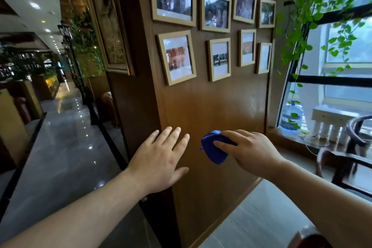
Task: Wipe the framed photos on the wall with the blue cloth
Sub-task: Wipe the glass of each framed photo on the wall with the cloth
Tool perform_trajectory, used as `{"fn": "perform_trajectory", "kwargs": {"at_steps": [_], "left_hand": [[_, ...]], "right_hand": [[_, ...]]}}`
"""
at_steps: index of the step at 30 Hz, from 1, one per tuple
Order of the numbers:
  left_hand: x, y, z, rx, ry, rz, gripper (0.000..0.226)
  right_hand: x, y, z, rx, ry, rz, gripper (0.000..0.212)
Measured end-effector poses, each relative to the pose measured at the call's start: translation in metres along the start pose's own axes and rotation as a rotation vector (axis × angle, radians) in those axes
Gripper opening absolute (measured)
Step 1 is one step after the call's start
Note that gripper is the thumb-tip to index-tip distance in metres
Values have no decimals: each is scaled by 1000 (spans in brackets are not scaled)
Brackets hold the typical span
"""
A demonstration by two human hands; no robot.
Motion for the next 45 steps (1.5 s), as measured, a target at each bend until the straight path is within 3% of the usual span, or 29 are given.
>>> {"fn": "perform_trajectory", "kwargs": {"at_steps": [17,26,36,40,45], "left_hand": [[212,-33,-141,119,-108,263,81],[324,-41,-135,139,-143,341,81],[489,-75,-101,221,-65,336,81],[548,-66,-104,239,8,342,77],[594,-61,-114,280,88,349,81]], "right_hand": [[159,-94,127,-119,-106,137,58],[175,-131,224,-207,-158,162,56],[205,-217,390,-163,-146,212,59],[233,-229,459,-123,-160,310,54],[269,-222,511,-58,-215,576,41]]}}
Point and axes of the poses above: each hand's wrist, its own x-axis towards the middle knuckle, its own y-axis out of the back of the hand, z = x × y, the point moved 9 cm from there along x, towards the middle knuckle, and after that the axes turned 4 degrees about y, right-handed, at the moved point
